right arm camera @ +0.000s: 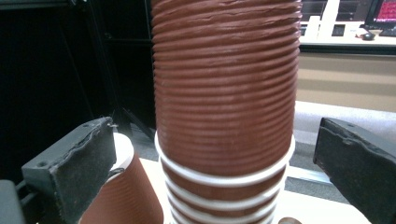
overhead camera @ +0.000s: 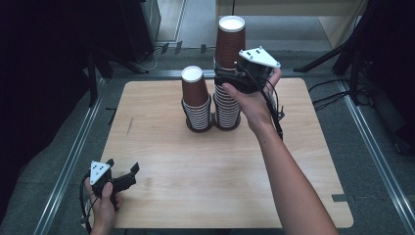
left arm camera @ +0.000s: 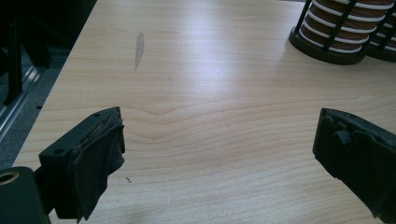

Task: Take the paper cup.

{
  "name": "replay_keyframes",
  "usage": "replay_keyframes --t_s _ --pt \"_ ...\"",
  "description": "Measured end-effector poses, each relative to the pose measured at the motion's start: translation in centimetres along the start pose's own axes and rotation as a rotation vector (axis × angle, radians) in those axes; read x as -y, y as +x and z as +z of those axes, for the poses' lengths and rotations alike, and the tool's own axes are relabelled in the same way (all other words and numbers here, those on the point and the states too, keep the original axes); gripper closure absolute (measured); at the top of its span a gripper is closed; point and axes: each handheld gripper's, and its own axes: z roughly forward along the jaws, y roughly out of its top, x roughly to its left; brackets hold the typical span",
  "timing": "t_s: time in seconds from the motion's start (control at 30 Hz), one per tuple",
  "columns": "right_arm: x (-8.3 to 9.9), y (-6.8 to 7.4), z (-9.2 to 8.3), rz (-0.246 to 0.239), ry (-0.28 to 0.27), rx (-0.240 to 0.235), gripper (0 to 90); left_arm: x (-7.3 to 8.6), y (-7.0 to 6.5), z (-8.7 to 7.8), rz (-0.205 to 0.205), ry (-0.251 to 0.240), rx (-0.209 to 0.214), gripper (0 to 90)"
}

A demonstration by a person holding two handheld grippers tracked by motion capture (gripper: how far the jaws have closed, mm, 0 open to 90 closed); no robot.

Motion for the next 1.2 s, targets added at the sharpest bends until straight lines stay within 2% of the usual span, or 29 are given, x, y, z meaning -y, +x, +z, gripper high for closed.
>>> replay_keyframes --t_s 0.5,0.73,0.83,0.93,1.1,1.2 --pt "-0.8 0.2 3.4 0.052 0.026 0.041 0.0 0.0 0.0 0.0 -0.003 -0.001 0.003 2.3" --pt "-1.2 0.2 4.5 0.053 0.040 0.067 0.0 0.0 0.0 0.0 0.000 0.001 0.002 2.3" --pt "-1.2 0.3 4.8 0.058 0.043 0.074 1.8 0.0 0.0 0.0 -0.002 0.001 0.003 2.3" --pt "-1.1 0.3 4.8 0.054 0.035 0.095 7.5 0.0 0.0 0.0 -0.004 0.000 0.005 2.3" --pt "-1.2 0.2 4.7 0.044 0.028 0.085 8.8 0.0 0.1 -0.1 -0.009 0.000 0.002 2.3" --pt "-1.4 0.3 4.6 0.041 0.017 0.084 9.7 -0.2 0.0 0.1 0.004 0.013 -0.004 2.3"
